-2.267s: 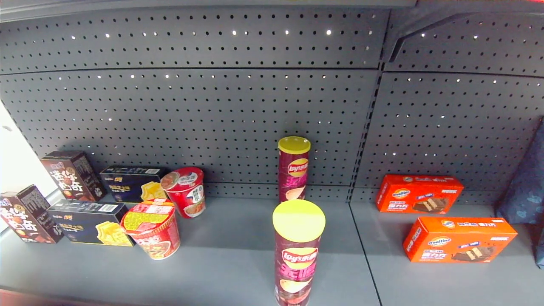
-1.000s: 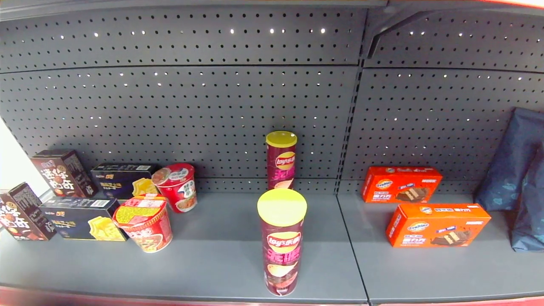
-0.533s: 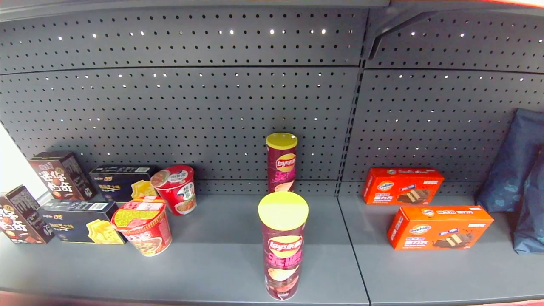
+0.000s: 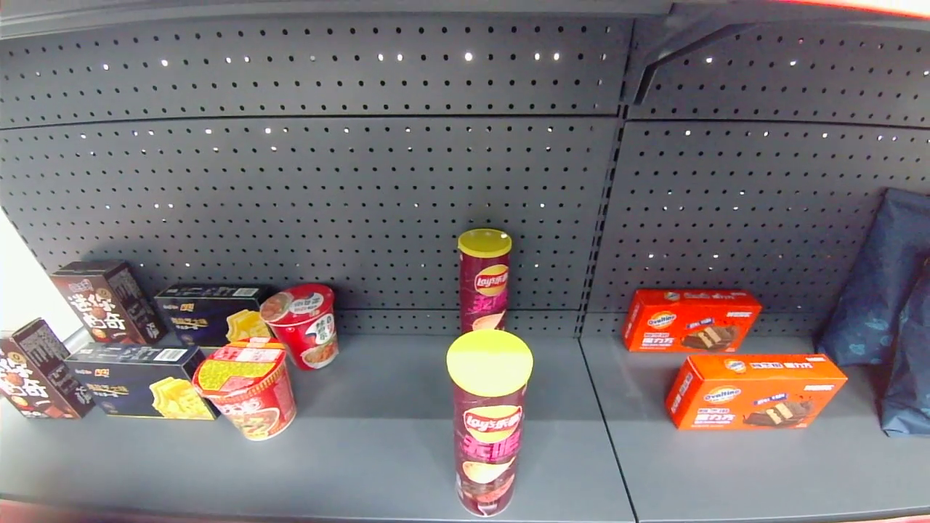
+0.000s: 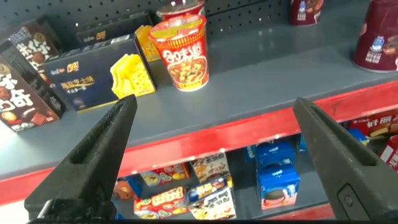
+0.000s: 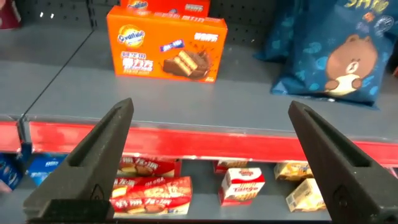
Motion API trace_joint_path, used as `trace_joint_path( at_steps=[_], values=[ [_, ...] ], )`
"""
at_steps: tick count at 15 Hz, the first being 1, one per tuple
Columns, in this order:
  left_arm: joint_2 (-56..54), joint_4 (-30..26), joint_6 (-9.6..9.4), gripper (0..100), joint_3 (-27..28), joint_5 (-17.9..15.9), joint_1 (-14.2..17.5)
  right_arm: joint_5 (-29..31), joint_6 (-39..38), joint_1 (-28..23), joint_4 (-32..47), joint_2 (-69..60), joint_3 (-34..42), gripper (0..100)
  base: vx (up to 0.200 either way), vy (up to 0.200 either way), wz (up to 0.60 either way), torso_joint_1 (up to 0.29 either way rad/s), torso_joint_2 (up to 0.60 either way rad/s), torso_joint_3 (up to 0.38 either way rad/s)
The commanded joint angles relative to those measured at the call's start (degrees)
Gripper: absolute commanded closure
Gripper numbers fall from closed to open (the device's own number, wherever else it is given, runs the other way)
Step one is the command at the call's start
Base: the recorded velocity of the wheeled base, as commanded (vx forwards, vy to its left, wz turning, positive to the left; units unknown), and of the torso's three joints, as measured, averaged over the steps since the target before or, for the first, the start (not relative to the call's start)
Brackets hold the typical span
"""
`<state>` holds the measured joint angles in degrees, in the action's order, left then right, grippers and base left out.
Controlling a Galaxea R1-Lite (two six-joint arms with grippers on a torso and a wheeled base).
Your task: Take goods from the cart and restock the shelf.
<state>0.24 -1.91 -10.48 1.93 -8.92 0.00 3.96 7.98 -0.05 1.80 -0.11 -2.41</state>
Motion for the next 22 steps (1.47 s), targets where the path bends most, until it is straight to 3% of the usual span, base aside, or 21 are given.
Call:
trace_joint_path(
  at_steps=[1,8,11,12,13,14,15,16,17,18,19,21,22],
  values=[
    [0.11,-0.02,0.02,0,0.01,0.05,0.00,-0.01,0.01,0.05,0.04,0.11,0.04,0,0.000,0.000,0.00,0.000,0.00,0.000],
    [0.11,-0.02,0.55,0,0.01,0.05,0.00,0.08,-1.74,0.05,0.04,0.11,0.04,0,0.000,0.000,0.00,0.000,0.00,0.000],
    [0.20,-0.02,0.73,0,0.01,0.31,0.00,5.88,-4.73,-0.04,-0.31,0.11,0.13,0,0.000,0.000,0.00,0.000,0.00,0.000],
    [0.11,-0.02,1.61,0,0.01,1.36,0.00,11.51,-9.13,-0.04,-0.31,0.11,0.39,0,0.000,0.000,0.00,0.000,0.00,0.000],
    [0.11,0.07,2.66,0,-0.08,3.12,0.00,11.51,-8.51,-0.04,-0.31,0.11,0.39,0,0.000,0.000,0.00,0.000,0.00,0.000],
    [0.11,0.24,4.51,0,-0.17,9.01,0.00,7.73,-6.49,0.05,-0.93,0.11,0.48,0,0.000,0.000,0.00,0.000,0.00,0.000],
    [0.11,1.30,5.74,0,-0.61,11.30,0.09,0.08,-6.31,0.05,-1.72,0.11,1.01,0,0.000,0.000,0.00,0.000,0.00,0.000],
    [0.11,2.88,7.50,0,-1.31,11.47,0.00,-7.65,-5.88,-0.04,-1.98,0.11,2.41,0,0.000,0.000,0.00,0.000,0.00,0.000],
    [0.11,3.67,9.17,0,-1.93,10.24,0.00,-3.43,-8.69,-0.04,-1.89,0.11,2.41,0,0.000,0.000,0.00,0.000,0.00,0.000],
    [0.11,2.53,8.90,0,-1.93,4.79,0.09,-0.62,-9.39,-0.04,-1.80,0.11,2.41,0,0.000,0.000,0.00,0.000,0.00,0.000],
    [0.11,2.44,8.81,0,-1.93,4.44,0.09,-0.62,-9.39,-0.04,-1.80,0.11,2.41,0,0.000,0.000,0.00,0.000,0.00,0.000],
    [0.20,2.09,5.91,0,-1.93,0.75,-0.09,-0.97,-8.34,-0.04,-1.80,0.11,2.41,0,0.000,0.000,0.00,0.000,0.00,0.000],
    [0.20,2.09,6.18,0,-1.93,0.93,-0.09,-0.97,-8.34,-0.04,-1.80,0.11,2.41,0,0.000,0.000,0.00,0.000,0.00,0.000]
  ],
)
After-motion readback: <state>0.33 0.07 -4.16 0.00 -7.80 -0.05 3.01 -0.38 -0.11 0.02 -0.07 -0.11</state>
